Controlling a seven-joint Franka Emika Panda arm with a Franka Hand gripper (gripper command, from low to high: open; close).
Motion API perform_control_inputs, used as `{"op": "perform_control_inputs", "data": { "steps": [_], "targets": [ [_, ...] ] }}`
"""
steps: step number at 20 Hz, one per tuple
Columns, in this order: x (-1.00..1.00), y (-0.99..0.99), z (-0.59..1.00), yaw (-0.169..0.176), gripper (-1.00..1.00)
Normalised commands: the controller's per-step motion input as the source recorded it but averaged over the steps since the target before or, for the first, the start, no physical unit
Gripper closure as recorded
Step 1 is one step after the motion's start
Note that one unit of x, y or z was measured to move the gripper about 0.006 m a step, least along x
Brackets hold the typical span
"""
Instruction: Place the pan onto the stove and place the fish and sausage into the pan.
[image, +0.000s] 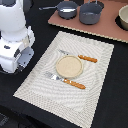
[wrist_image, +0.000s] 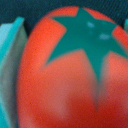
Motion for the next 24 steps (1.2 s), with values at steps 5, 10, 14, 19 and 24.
{"op": "perform_control_inputs", "data": {
  "steps": [5,10,14,19,24],
  "targets": [
    [0.52,0.61,0.94,-0.005,1.00],
    [0.63,0.89,1.00,0.000,1.00],
    [0.53,0.95,1.00,0.000,1.00],
    [0.42,1.00,0.89,0.007,1.00],
    [0.25,1.00,0.28,0.002,1.00]
  ]
}}
